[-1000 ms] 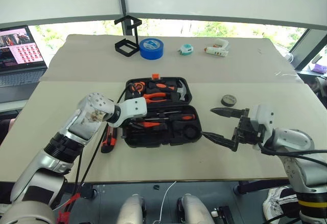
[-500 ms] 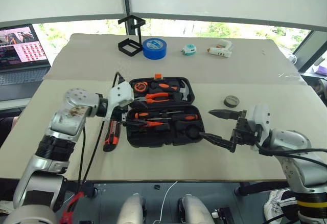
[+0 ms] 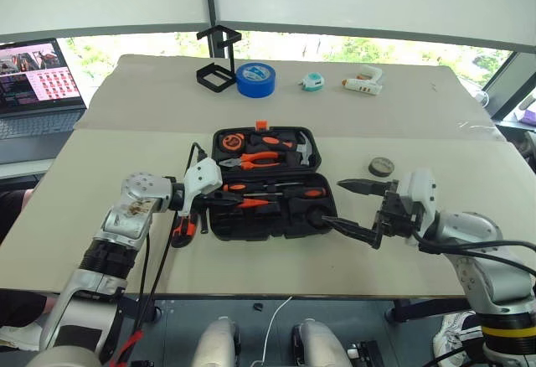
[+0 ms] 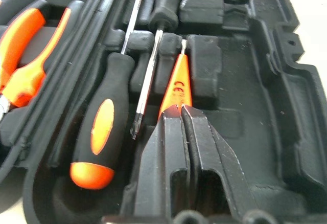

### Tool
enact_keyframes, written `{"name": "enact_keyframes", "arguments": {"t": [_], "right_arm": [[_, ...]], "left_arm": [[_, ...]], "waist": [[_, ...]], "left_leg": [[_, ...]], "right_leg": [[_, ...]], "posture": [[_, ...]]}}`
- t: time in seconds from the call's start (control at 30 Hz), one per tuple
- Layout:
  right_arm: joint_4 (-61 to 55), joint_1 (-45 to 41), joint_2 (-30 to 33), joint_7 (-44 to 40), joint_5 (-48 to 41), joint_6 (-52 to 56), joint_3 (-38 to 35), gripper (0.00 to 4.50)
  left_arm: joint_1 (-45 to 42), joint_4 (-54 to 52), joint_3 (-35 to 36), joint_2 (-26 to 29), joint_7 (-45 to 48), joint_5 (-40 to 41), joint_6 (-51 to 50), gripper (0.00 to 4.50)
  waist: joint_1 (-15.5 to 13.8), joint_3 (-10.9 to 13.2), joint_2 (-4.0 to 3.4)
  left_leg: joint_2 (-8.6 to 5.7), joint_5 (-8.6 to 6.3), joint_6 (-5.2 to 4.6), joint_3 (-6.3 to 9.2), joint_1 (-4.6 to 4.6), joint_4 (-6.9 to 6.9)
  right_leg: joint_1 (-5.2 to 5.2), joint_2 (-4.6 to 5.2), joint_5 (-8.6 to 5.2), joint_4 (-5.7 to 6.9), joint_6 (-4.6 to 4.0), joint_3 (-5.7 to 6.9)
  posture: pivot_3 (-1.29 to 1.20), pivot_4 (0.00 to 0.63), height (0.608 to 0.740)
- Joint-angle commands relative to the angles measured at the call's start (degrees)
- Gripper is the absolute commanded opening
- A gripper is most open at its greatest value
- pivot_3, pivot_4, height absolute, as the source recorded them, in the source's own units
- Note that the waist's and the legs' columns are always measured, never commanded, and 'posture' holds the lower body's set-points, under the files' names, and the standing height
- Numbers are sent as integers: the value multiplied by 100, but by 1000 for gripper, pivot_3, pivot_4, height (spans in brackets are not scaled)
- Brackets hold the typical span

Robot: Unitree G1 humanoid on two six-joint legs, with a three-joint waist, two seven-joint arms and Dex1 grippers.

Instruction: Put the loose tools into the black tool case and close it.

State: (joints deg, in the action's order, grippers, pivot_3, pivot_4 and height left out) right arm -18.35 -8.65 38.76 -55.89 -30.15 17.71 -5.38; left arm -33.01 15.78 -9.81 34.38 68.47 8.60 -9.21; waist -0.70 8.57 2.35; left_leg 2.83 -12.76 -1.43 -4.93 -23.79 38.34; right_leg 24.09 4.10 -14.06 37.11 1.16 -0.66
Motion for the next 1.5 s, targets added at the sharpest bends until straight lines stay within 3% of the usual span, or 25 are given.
{"name": "enact_keyframes", "arguments": {"t": [0.03,0.5,0.77,0.97,1.27,1.5], "right_arm": [[-223,31,6,71,-140,12,-189,4500],[-228,104,12,97,-172,-10,-189,4500],[-172,81,-4,76,-148,-53,-171,4500],[-138,71,-32,82,-131,-86,-159,4500],[-46,28,-103,54,-92,-137,-94,4500],[14,-14,-159,31,-72,-178,-61,4500]], "left_arm": [[62,168,-44,-29,-196,-181,83,16],[532,-230,-246,59,-452,-297,-682,16],[785,-128,-308,31,-623,-278,-911,16],[974,-163,-455,114,-637,-384,-1137,16],[883,71,-476,-231,-986,-365,-1700,16],[972,-165,-228,-279,-1042,-252,-1131,16]], "waist": [[2,0,0],[16,-16,-20],[53,-44,-48],[75,-89,-84],[68,-144,-107],[56,-175,-121]], "left_leg": [[0,0,0,0,0,0],[2,0,-1,0,14,-1],[4,-5,-5,-1,99,-12],[4,-6,-6,3,108,-21],[3,-8,-6,4,180,-35],[2,-9,-6,8,195,-49]], "right_leg": [[0,0,0,0,0,0],[-10,-2,1,2,0,-3],[-90,-2,-2,-5,0,-6],[-94,-1,-3,-9,0,-14],[-161,3,-48,-19,27,-17],[-176,20,-65,-23,19,-17]], "posture": [[0,150,740],[0,150,740],[0,150,740],[0,150,740],[0,150,740],[0,150,740]]}}
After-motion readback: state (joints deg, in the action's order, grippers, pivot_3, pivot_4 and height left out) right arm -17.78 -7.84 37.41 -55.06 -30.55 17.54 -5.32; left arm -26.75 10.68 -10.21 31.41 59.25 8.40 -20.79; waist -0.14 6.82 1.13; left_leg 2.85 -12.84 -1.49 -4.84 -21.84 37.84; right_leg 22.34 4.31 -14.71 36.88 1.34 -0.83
